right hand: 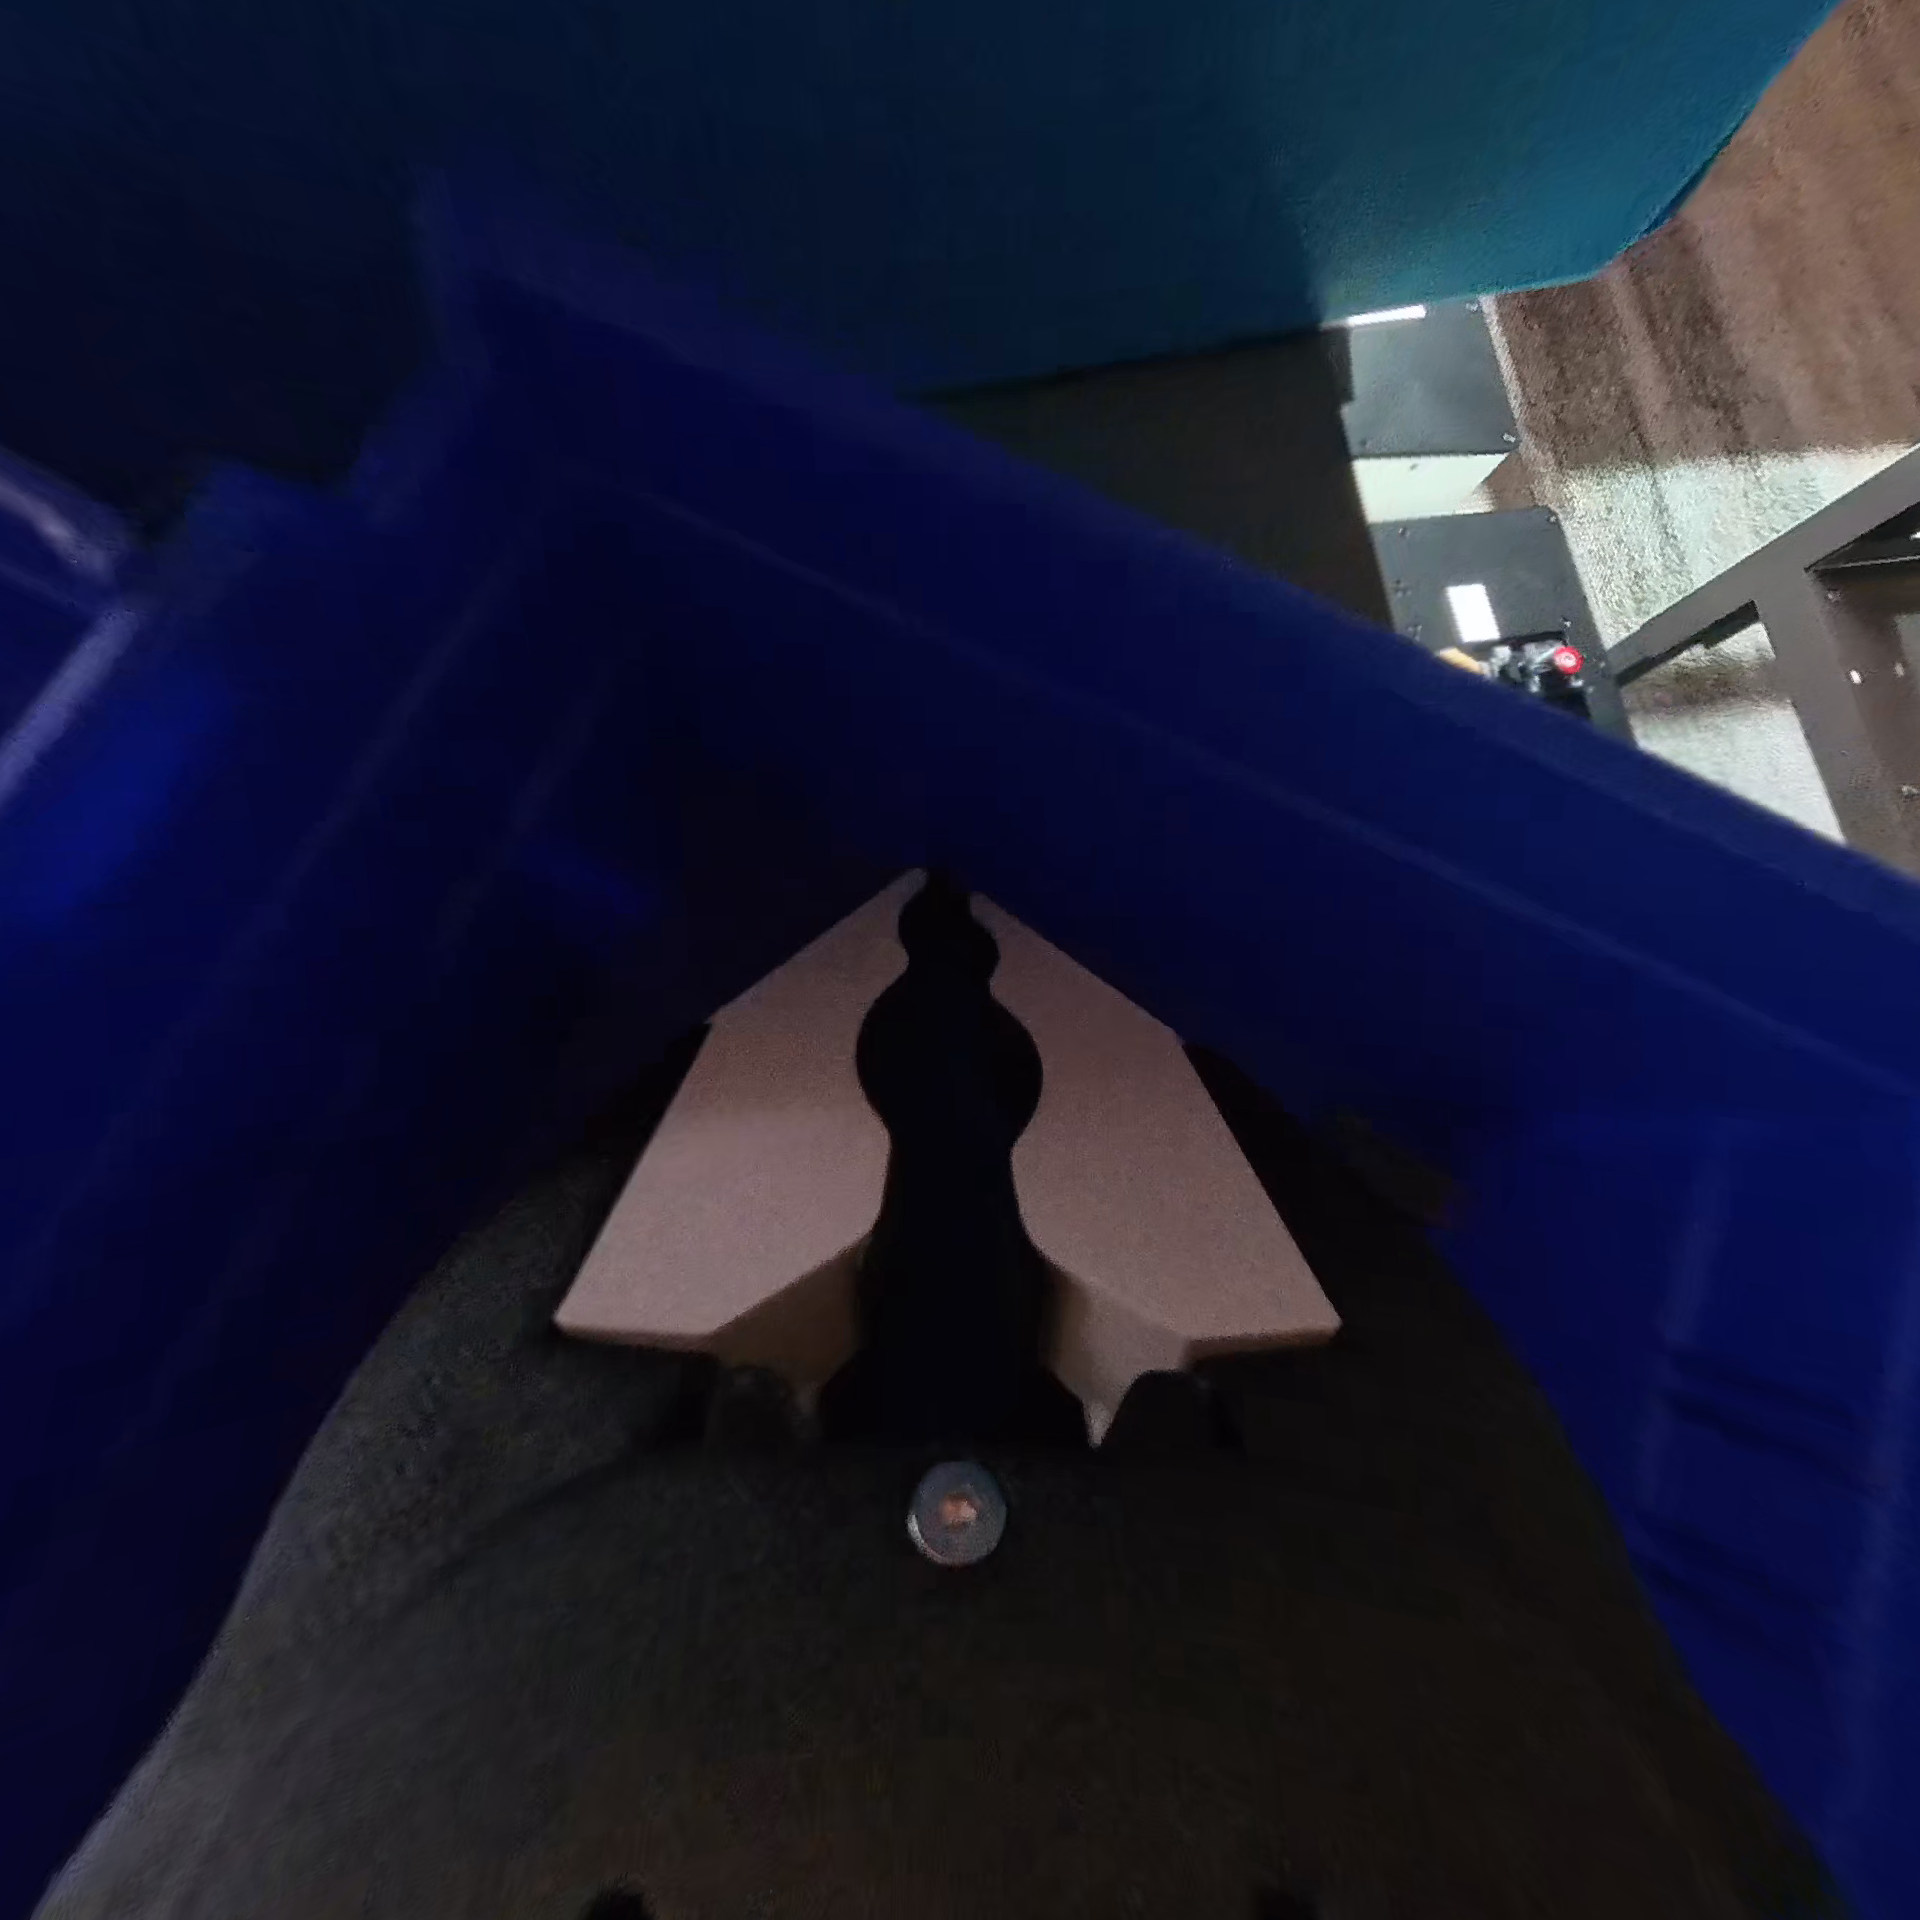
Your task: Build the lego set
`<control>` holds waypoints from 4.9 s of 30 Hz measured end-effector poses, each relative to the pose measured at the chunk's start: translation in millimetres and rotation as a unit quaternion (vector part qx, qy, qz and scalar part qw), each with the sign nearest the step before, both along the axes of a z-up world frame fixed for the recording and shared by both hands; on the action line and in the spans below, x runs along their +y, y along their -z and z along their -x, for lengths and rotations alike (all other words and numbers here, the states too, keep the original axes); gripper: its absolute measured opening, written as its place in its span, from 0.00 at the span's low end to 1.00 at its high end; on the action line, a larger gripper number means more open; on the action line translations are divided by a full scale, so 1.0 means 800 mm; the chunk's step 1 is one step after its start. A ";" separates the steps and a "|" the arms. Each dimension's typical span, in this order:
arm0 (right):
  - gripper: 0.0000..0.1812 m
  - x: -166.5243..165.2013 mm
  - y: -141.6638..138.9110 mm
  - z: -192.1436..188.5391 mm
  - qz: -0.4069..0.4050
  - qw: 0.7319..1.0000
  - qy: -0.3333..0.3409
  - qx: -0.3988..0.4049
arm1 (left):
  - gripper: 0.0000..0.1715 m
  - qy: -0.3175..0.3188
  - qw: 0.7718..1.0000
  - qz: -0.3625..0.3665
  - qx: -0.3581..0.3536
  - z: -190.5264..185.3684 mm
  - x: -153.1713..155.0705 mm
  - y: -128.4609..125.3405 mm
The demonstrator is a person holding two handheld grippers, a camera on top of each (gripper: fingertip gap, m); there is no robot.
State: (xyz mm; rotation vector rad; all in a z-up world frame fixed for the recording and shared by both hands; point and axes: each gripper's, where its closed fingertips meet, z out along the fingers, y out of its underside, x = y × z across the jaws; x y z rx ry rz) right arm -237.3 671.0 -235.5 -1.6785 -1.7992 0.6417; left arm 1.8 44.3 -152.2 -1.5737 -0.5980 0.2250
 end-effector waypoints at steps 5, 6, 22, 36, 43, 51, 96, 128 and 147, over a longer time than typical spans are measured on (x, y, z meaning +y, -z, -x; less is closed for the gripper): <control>0.00 -0.003 -0.027 -0.015 0.059 0.998 -0.003 0.026 | 0.10 0.003 1.000 -0.001 0.001 0.000 -0.001 0.001; 0.00 -0.007 -0.032 -0.019 0.075 0.997 -0.006 0.030 | 0.10 0.004 1.000 0.000 0.001 0.000 0.000 0.001; 0.00 -0.407 -0.208 -0.195 0.278 0.892 -0.340 0.110 | 0.10 -0.019 1.000 -0.006 0.003 0.010 -0.006 0.003; 0.00 -0.660 -0.008 -0.248 0.265 0.865 -0.424 -0.033 | 0.10 -0.081 0.997 -0.006 -0.014 0.008 -0.058 0.016; 0.00 -0.658 0.008 -0.243 0.237 0.876 -0.416 -0.064 | 0.10 -0.080 0.995 -0.044 -0.031 0.006 -0.073 0.010; 0.02 -0.657 0.013 -0.243 0.231 0.878 -0.412 -0.076 | 0.10 -0.079 0.995 -0.030 -0.045 0.006 -0.073 0.017; 0.29 -0.614 -0.012 -0.254 0.098 0.882 -0.459 0.049 | 0.10 -0.080 0.995 -0.029 -0.052 0.009 -0.072 0.020; 0.23 -0.204 -0.146 -0.170 0.053 0.937 -0.338 0.076 | 0.10 -0.025 0.997 0.037 -0.068 -0.002 0.137 0.023; 0.23 -0.204 -0.130 -0.140 0.088 0.931 -0.346 0.074 | 0.10 -0.040 0.993 0.057 -0.094 0.006 0.155 0.054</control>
